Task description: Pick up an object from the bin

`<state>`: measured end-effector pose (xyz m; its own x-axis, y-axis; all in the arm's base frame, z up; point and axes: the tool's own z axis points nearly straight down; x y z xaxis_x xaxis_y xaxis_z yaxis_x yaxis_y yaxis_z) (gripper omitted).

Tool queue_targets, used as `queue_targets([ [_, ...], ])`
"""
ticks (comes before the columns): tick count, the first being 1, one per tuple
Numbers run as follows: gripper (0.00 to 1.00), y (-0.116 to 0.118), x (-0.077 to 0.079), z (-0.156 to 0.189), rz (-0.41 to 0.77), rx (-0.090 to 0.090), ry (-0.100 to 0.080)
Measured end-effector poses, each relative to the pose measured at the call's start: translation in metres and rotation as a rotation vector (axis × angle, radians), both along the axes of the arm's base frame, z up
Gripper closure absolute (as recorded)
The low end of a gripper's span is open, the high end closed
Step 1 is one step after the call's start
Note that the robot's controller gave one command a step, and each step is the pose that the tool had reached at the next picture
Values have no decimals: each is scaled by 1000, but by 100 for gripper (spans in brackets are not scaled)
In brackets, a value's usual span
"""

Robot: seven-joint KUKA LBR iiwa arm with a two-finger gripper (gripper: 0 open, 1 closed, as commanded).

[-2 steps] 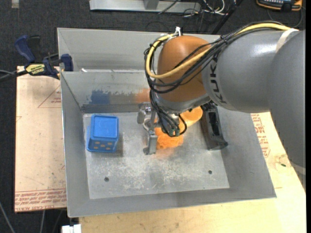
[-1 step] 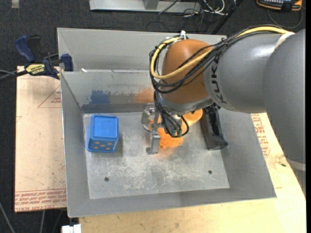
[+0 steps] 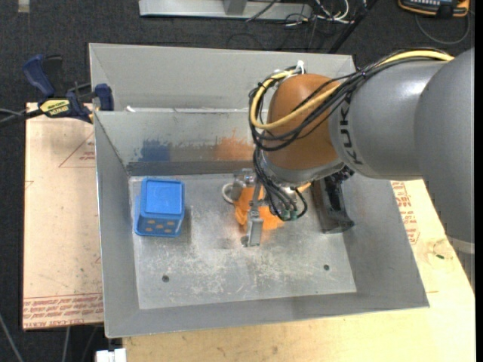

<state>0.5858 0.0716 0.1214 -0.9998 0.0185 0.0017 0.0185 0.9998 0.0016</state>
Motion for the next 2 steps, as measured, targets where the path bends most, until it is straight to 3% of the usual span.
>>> queue_targets([
  [1,0,-16,2,-6,241,0,-2],
  [2,0,-25,6,-13,230,2,-4],
])
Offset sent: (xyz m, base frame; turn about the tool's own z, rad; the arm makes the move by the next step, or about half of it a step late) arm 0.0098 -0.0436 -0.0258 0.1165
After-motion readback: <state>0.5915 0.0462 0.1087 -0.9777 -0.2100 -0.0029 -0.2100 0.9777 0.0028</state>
